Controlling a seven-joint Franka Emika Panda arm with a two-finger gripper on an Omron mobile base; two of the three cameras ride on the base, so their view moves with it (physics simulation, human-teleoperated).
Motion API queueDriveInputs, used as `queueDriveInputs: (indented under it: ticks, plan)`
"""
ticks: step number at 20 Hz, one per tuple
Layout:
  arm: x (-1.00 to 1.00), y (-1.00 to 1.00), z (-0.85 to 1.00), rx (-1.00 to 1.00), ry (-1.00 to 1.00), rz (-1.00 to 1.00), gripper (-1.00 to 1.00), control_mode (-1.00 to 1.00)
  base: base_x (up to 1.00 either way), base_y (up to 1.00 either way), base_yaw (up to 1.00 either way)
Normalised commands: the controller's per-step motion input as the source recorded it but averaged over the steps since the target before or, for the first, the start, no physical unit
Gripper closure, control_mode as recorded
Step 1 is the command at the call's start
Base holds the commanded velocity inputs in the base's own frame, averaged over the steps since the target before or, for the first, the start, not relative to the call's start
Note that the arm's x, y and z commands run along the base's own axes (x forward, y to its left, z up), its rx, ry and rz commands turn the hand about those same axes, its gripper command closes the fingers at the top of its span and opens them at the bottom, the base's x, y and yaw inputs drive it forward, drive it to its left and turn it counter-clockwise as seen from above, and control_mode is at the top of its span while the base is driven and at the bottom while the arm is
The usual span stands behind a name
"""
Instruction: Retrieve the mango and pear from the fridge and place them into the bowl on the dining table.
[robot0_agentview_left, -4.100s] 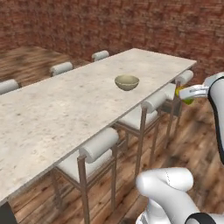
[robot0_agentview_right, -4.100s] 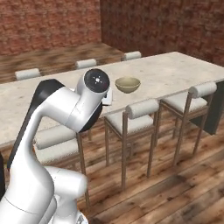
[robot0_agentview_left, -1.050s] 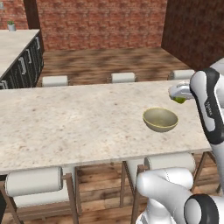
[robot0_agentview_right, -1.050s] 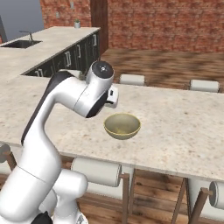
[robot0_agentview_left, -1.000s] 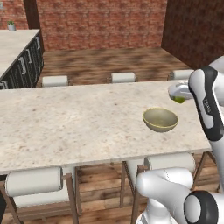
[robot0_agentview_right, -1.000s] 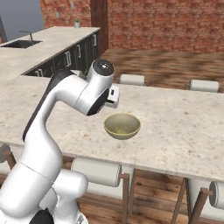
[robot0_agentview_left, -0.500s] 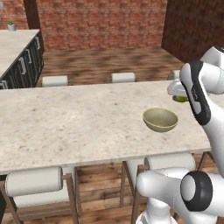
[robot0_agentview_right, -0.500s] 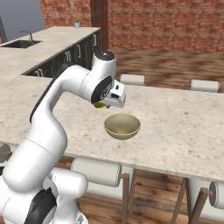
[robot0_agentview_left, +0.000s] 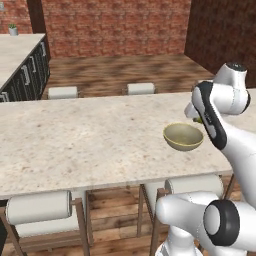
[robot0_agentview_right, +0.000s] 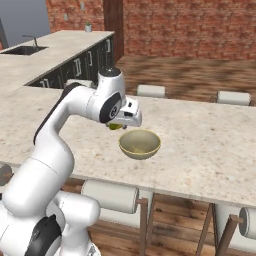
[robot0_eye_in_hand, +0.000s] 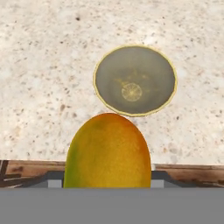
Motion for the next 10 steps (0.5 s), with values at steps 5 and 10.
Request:
queueDriveInputs:
  ticks: [5, 10]
  plan:
    - [0.34, 0.0, -0.18, 0.0, 0.15, 0.0, 1.0, -1.0, 0.0, 0.0, 0.0]
    - [0.39, -0.02, -0.15, 0.0, 0.19, 0.0, 1.0, -1.0, 0.0, 0.0, 0.0]
